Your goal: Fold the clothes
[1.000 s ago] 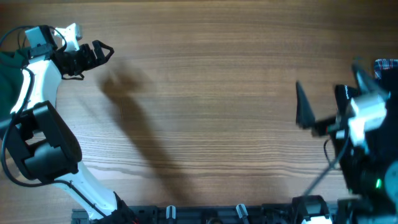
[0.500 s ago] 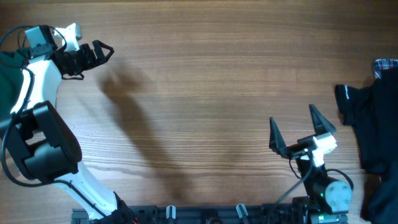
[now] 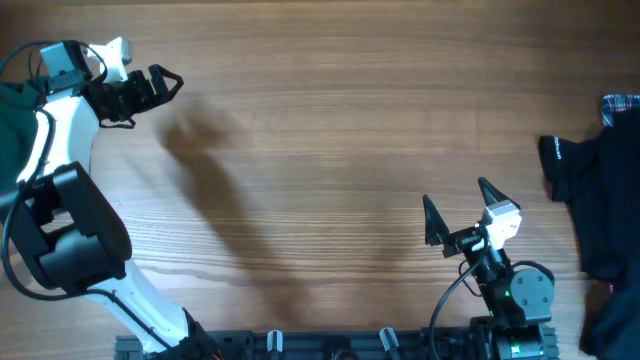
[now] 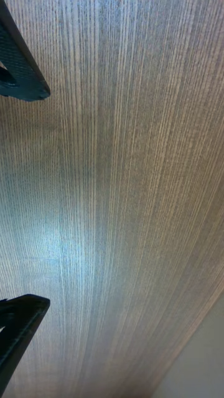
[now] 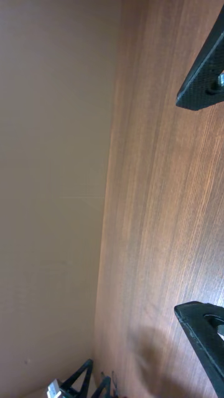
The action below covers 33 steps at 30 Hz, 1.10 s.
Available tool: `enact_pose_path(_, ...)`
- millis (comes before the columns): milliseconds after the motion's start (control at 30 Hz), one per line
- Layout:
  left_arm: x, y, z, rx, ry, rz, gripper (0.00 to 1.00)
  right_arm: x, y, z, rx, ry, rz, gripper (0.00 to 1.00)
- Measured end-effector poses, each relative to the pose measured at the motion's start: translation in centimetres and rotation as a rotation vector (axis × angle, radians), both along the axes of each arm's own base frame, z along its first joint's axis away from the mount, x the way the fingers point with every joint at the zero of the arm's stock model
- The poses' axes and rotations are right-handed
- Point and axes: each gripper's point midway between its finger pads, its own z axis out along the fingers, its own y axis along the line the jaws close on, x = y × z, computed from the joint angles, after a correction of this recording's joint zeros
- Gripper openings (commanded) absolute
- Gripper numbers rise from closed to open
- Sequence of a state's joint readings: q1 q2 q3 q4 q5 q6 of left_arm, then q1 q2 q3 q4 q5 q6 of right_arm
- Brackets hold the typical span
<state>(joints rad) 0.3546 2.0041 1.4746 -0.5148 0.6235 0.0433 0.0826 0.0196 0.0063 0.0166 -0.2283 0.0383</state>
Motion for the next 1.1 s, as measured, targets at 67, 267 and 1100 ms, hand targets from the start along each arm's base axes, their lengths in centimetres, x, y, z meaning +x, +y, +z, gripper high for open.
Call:
enact_pose_path(67, 0.0, 0.0, 0.0, 0.0, 0.0, 0.0, 1.0, 0.0, 0.0, 0.0, 0.003, 0.001, 0.0, 1.0)
enact_pose_path(267, 0.0, 0.0, 0.0, 0.0, 0.0, 0.0, 1.0, 0.0, 0.0, 0.0, 0.003, 0.001, 0.0, 1.0)
enact_pose_path(1100, -6.5, -21.0, 21.2, 0.076, -0.458, -0.427, 1.0, 0.0, 0.0, -0.1, 0.003, 0.003, 0.0, 1.0)
